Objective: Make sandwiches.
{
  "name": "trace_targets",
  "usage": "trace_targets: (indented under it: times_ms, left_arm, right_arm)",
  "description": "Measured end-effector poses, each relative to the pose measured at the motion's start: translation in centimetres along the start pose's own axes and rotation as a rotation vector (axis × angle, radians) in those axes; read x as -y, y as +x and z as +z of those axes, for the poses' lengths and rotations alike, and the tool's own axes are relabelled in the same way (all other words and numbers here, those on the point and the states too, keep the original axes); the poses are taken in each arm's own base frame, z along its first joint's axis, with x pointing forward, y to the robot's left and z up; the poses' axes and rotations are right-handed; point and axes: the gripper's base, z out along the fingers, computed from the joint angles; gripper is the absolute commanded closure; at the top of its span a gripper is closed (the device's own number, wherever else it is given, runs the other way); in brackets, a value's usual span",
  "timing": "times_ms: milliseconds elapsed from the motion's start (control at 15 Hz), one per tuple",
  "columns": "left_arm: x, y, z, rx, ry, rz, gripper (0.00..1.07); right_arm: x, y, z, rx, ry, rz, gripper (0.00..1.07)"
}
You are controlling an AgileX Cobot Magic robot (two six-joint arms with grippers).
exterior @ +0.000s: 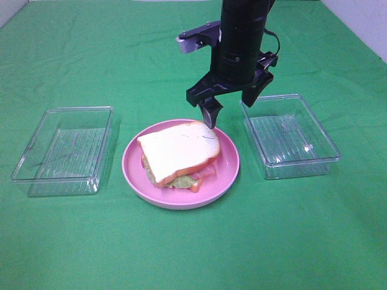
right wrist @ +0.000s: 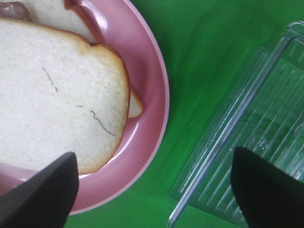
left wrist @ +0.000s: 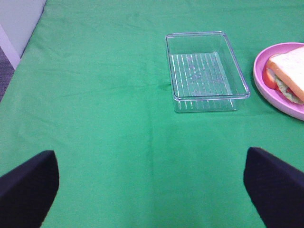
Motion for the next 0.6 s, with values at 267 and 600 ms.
trace_targets:
  times_ms: [267,600]
  left_arm:
    - [0.0,0.0,0.0,0.001,0.000,0.000,0.06]
    - [0.0,0.0,0.0,0.001,0.000,0.000,0.06]
  right_arm:
    - [0.8,0.7,-4.6,0.026,0.035,0.014,0.23]
    - [1.3,2.0,-9.8,0.131,0.042,0.055,0.23]
